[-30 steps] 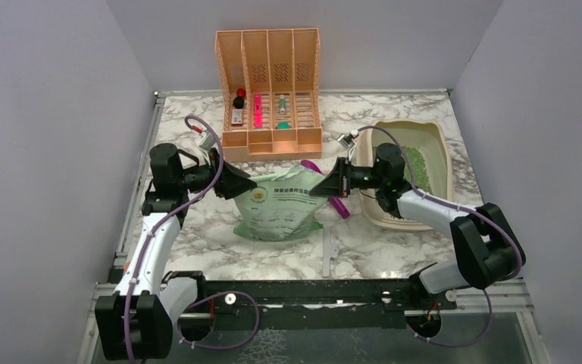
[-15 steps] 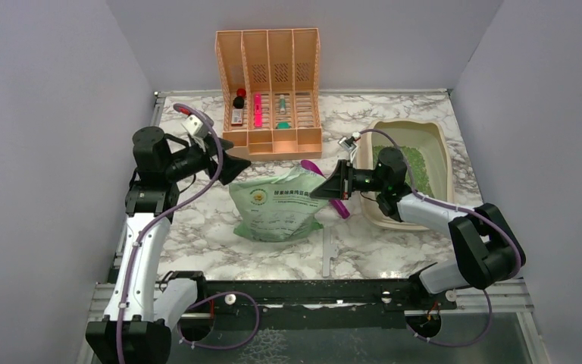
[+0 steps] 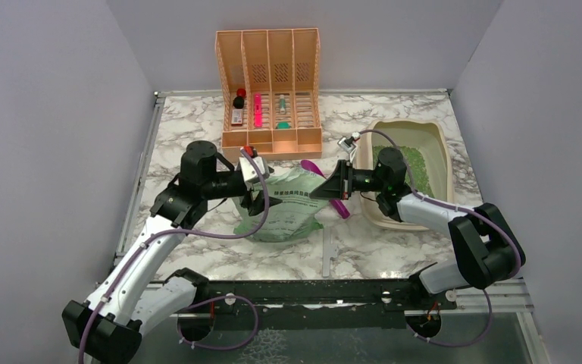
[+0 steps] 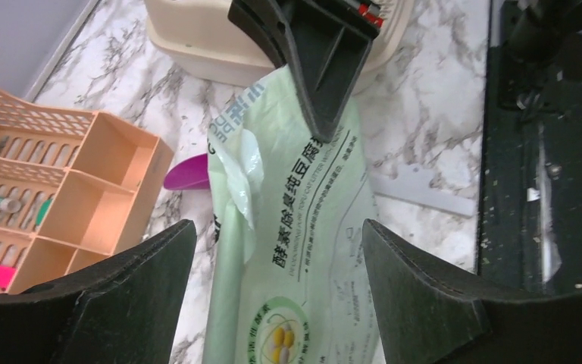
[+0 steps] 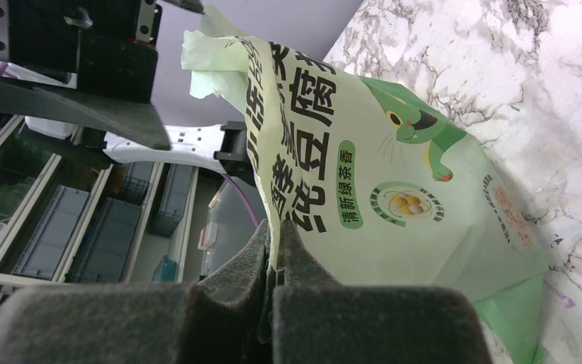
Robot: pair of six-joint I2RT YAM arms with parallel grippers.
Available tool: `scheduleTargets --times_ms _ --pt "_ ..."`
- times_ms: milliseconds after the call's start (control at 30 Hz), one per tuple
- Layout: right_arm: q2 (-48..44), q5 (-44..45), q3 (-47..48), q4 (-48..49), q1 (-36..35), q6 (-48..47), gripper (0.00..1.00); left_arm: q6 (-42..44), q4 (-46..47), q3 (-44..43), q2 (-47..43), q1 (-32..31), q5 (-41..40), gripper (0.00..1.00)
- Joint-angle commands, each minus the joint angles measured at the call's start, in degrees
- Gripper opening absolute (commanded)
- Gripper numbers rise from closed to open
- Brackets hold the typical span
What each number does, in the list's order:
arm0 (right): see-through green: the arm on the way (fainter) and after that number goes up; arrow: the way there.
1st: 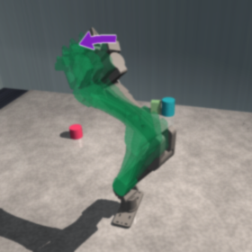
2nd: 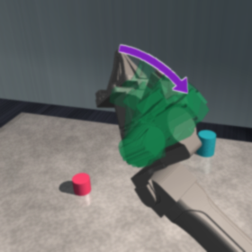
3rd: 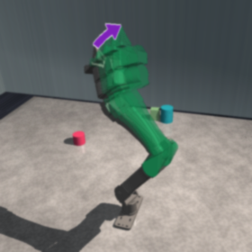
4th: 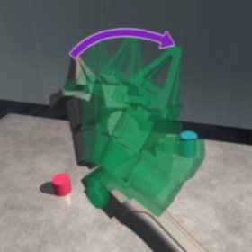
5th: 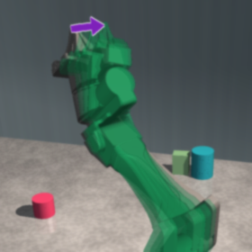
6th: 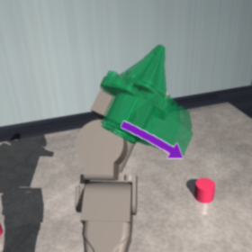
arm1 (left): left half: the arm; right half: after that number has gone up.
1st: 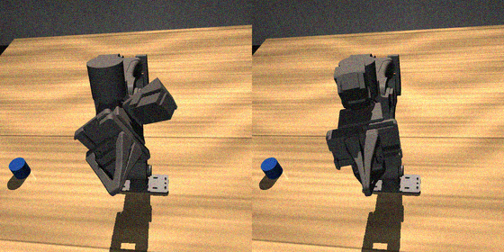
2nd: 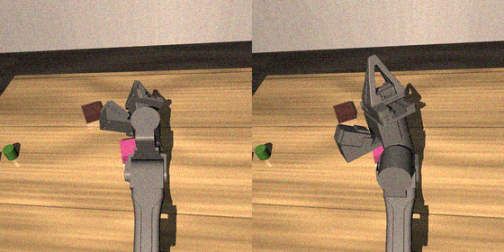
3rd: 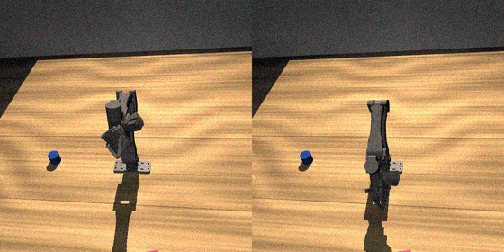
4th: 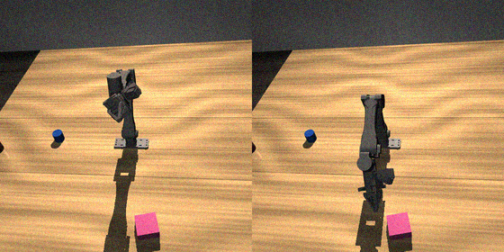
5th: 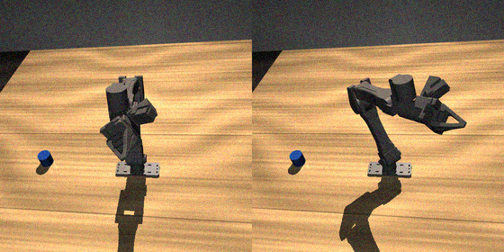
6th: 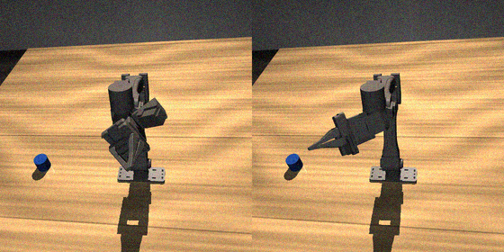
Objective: Fill the litter box with clean litter
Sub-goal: Close the cat litter bag at the center of the board.
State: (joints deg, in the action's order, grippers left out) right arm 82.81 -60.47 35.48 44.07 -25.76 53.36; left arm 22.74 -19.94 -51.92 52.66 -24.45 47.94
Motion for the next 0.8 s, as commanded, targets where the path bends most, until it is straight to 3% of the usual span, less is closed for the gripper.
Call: scheduleTargets --times_ms 0,167,433,500,633,767 --pt "-1.43 -2.63 -0.31 4.4 -0.08 1.57 0.01 12.27 -3.53 0.08 1.9 -2.68 -8.65 0.81" --pt "-1.71 -3.69 -1.02 5.18 -0.09 1.61 0.01 16.68 -6.4 0.13 4.7 -5.44 -14.7 0.82" --pt "-2.26 -4.54 -1.92 7.22 -0.1 2.44 0.02 17.02 -8.78 0.88 7.01 -6.4 -15.15 0.8" --pt "-1.97 -4.69 -1.92 7.37 -0.09 2.36 0.04 15.85 -9.44 0.42 7.17 -6.4 -15.05 0.73" --pt "-0.98 -5.99 -1.75 8.96 -0.09 3.27 0.07 11.82 -10.48 -1.41 7.6 -6.4 -13.26 0.45" --pt "0.05 -7.87 -1.56 11.89 -0.2 5.03 0.16 9.79 -13.64 -4.0 10.14 -6.4 -11.09 0.33"
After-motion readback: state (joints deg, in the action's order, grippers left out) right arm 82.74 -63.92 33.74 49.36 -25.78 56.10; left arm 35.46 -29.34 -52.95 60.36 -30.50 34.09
